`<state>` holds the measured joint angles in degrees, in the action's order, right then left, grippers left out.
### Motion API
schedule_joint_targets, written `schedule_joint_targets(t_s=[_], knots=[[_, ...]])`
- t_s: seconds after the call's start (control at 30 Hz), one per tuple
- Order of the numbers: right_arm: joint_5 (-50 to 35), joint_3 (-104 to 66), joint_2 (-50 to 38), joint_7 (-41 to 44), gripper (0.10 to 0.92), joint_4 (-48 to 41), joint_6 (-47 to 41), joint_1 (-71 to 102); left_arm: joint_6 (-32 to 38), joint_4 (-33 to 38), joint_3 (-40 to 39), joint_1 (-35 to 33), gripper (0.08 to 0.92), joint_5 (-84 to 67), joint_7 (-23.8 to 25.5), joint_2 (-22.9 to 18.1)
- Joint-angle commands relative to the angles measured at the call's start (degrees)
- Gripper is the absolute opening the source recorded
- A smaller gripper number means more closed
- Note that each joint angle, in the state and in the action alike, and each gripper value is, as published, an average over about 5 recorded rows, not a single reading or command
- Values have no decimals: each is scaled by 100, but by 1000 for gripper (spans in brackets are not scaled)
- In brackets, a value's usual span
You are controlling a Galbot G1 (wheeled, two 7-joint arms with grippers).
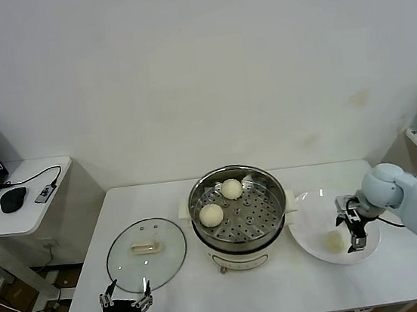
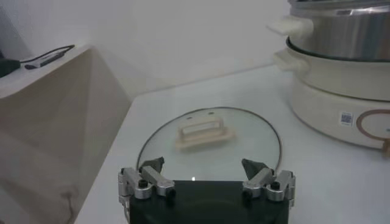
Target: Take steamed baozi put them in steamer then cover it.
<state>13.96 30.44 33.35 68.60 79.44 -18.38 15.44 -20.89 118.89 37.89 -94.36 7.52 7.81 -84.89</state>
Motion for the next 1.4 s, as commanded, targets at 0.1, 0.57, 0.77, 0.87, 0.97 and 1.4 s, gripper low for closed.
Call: schedule_joint_targets(t_s=[0.1,0.57,0.77,0.87,0.97,1.4], knots=[[102,0,152,-102,823,-134,10,79,-18,-17,11,11,823,-10,9,11],[136,28,261,-207,823,-258,7,96,-12,-103,-8,39,823,2,3,-4],[158,22,269,-222,820,-294,-3,121,-9,-147,-18,65,823,51,-9,-12],[151,18,278,-228,775,-322,-7,105,-11,-158,-31,75,823,52,-6,-14],[142,11,283,-223,709,-351,-7,81,-11,-171,-37,90,823,51,-4,-13],[-331,310,-100,-65,618,-147,-83,-645,-7,-191,-62,132,823,38,-2,-3]])
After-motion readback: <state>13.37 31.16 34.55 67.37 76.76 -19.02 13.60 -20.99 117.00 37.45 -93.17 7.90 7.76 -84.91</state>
